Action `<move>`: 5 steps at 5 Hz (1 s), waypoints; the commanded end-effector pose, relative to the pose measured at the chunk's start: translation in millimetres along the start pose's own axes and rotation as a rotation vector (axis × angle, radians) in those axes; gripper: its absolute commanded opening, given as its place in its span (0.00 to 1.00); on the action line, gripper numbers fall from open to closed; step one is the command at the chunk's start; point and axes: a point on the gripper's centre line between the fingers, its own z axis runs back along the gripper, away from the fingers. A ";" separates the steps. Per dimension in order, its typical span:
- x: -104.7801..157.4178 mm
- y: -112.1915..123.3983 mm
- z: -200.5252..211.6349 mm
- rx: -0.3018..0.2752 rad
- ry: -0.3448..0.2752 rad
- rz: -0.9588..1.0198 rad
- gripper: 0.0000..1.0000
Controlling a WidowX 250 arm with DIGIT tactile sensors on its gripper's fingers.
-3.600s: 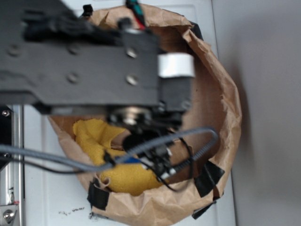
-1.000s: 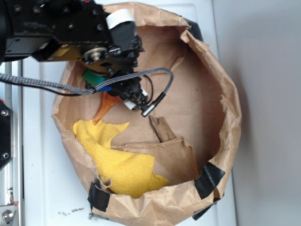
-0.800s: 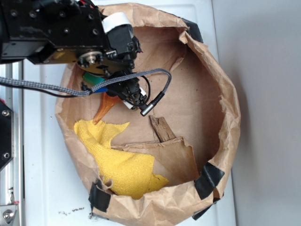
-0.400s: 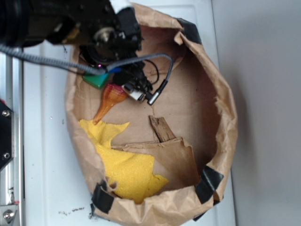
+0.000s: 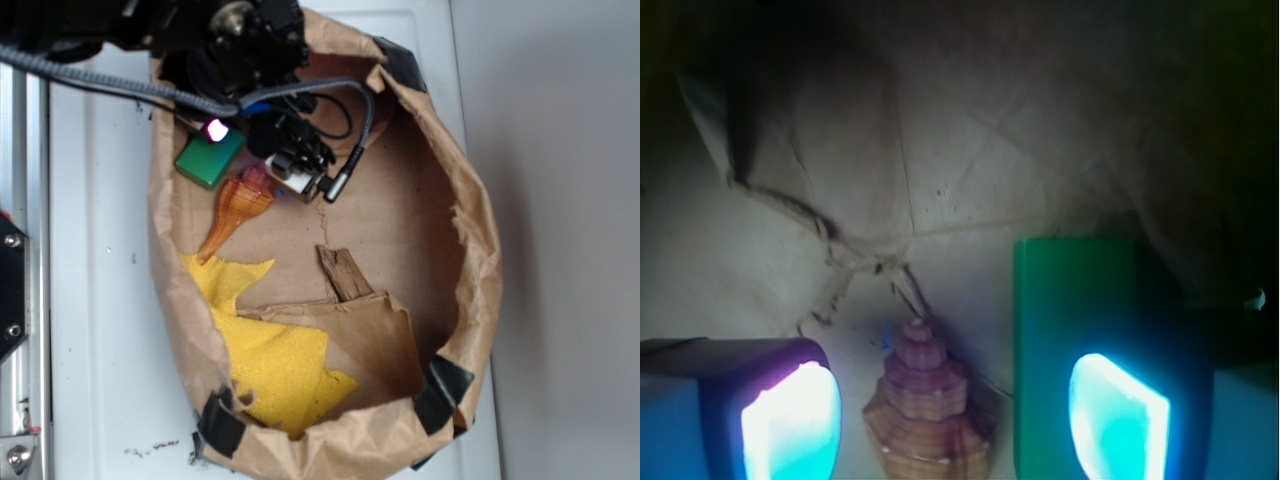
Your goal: Grab the green block.
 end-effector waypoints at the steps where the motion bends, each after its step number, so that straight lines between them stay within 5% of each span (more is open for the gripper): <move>1: 17.1 16.8 -9.2 0.130 -0.173 0.148 1.00; 5: -1.5 15.0 -39.7 0.356 -0.281 0.150 1.00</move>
